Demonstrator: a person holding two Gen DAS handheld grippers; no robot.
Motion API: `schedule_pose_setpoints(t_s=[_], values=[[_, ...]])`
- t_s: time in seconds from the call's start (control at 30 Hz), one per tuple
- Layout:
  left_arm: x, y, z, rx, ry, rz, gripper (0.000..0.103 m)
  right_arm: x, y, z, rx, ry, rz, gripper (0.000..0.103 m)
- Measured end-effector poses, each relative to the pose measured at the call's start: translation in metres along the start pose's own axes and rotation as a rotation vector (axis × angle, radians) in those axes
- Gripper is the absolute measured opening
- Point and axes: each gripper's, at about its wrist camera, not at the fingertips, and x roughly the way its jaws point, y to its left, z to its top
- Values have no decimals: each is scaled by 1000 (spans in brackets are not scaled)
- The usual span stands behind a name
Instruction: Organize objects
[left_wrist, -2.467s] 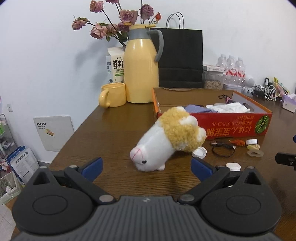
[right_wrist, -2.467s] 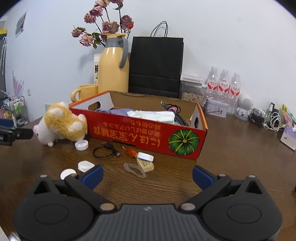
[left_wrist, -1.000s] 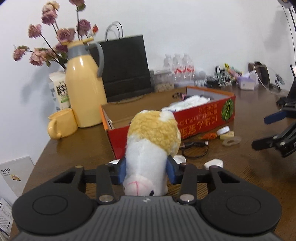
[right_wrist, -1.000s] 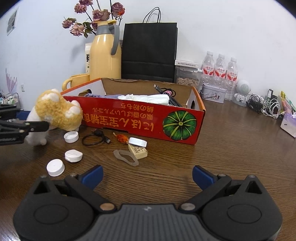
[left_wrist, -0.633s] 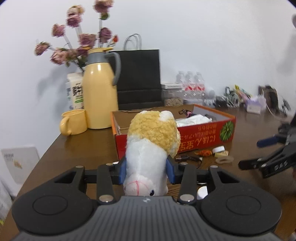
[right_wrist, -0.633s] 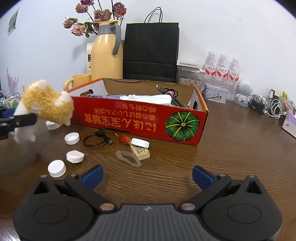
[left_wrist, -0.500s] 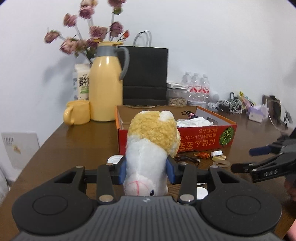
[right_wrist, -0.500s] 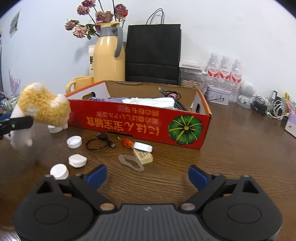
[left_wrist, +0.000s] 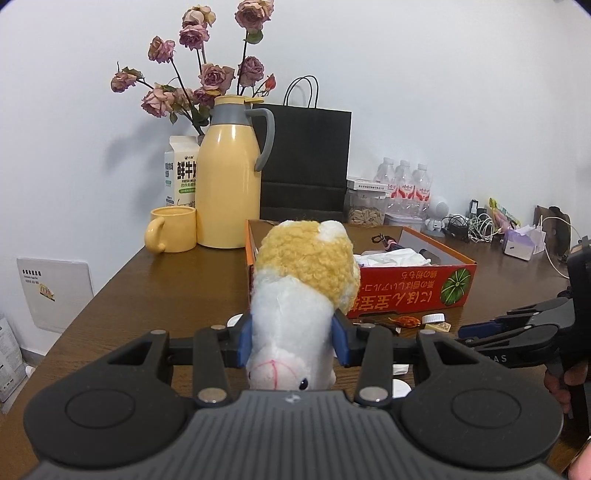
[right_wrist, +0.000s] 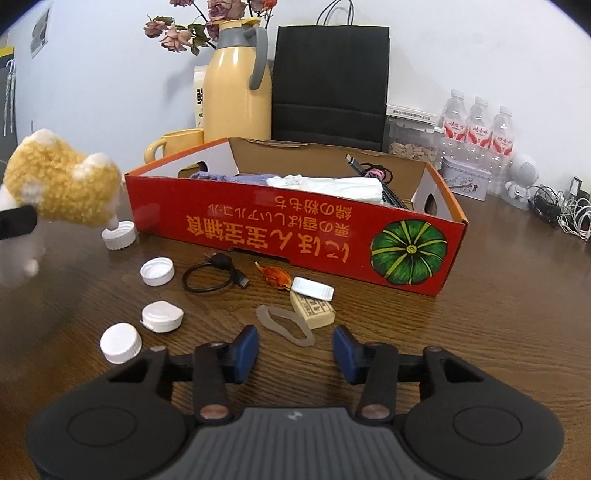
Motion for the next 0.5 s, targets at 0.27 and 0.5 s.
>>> schedule_pose_setpoints(t_s=[0.27,0.5], values=[[-1,-3,-1,-4,5,-1,42,3,3,2,-18,-1,22,19],[-5,-8,-1,2,-3,-7,42,2,2,2,-8,-3,20,7]])
